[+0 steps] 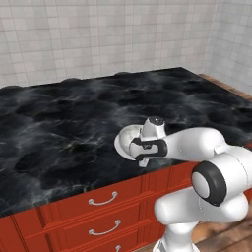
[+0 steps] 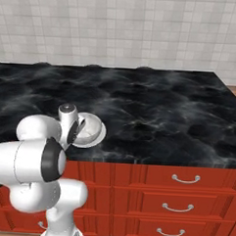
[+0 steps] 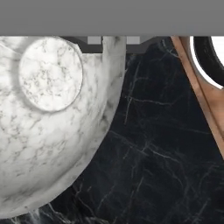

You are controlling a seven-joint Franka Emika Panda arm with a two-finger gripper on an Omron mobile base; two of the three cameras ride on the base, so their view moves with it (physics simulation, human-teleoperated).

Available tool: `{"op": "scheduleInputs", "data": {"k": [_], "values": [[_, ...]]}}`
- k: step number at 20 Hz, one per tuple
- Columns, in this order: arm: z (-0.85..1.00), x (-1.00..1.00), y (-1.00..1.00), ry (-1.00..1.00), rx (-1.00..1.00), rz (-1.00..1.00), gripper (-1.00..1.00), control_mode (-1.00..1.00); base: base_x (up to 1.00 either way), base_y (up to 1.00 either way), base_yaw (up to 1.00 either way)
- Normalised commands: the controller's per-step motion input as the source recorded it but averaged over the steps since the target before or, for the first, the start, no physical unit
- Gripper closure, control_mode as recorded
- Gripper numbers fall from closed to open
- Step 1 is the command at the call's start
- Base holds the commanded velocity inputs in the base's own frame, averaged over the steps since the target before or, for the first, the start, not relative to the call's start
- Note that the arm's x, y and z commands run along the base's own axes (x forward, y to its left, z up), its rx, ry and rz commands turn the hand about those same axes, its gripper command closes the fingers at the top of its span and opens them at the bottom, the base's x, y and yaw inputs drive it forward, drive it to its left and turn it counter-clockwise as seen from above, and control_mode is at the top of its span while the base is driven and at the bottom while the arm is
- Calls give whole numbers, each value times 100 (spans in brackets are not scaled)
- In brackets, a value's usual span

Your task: Move the bowls from the cabinet to the plates on the dining table.

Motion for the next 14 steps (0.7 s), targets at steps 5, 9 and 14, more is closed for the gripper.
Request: {"op": "scheduleInputs", "data": {"k": [5,9,14], "values": [[-12,0,12,3,0,0,-100,-100,0,0,0],[15,0,0,0,1,0,-100,-100,0,0,0],[81,-9,0,0,0,0,-100,-100,0,0,0]]}}
